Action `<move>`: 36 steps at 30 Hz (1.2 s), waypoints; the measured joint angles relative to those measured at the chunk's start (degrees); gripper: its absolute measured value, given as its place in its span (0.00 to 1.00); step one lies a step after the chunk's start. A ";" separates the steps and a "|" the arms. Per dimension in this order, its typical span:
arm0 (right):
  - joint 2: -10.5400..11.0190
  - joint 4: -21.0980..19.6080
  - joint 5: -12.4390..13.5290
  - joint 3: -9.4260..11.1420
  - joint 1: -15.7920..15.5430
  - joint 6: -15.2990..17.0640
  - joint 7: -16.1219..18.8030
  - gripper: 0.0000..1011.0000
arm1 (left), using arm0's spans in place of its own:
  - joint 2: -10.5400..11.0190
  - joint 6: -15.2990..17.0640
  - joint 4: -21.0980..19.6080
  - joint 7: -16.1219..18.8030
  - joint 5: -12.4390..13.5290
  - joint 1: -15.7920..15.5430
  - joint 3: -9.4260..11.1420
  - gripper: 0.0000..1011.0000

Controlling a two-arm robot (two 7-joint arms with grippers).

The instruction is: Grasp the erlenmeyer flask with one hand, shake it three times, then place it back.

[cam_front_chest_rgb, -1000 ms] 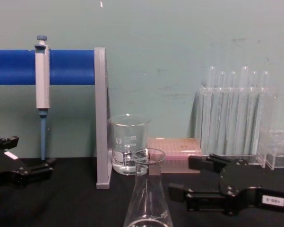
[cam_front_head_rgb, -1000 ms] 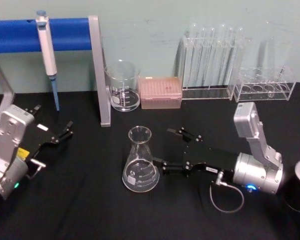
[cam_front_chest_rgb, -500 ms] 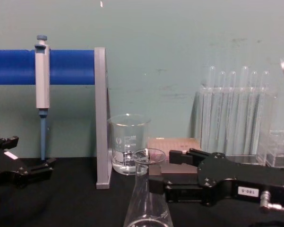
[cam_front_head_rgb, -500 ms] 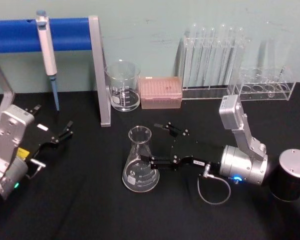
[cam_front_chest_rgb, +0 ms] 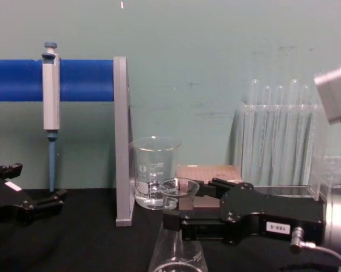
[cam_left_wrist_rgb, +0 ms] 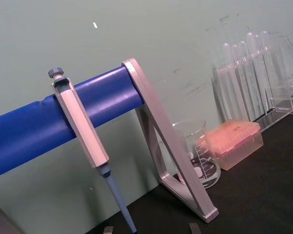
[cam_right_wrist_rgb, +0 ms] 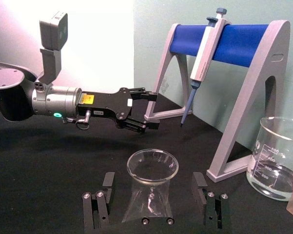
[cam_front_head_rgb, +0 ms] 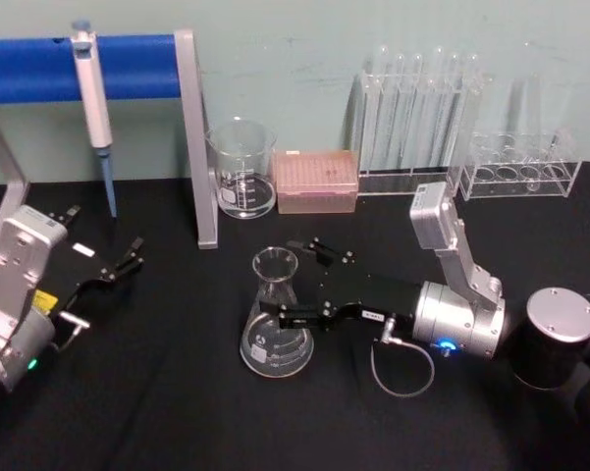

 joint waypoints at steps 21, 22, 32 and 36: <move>-1.88 2.85 -0.58 -1.04 1.71 0.02 0.09 0.99 | 0.00 0.00 0.00 0.00 0.00 0.00 0.00 0.99; -1.94 2.95 -0.59 -1.07 1.77 0.03 0.12 0.99 | 0.00 0.00 0.00 0.00 0.00 0.00 0.00 0.99; -2.27 3.44 -1.37 -1.46 2.19 0.08 0.05 0.99 | 0.00 0.00 0.00 0.00 0.00 0.00 0.00 0.99; -2.25 3.44 -1.35 -1.45 2.19 0.10 0.04 0.99 | 0.00 0.00 0.00 0.00 0.00 0.00 0.00 0.99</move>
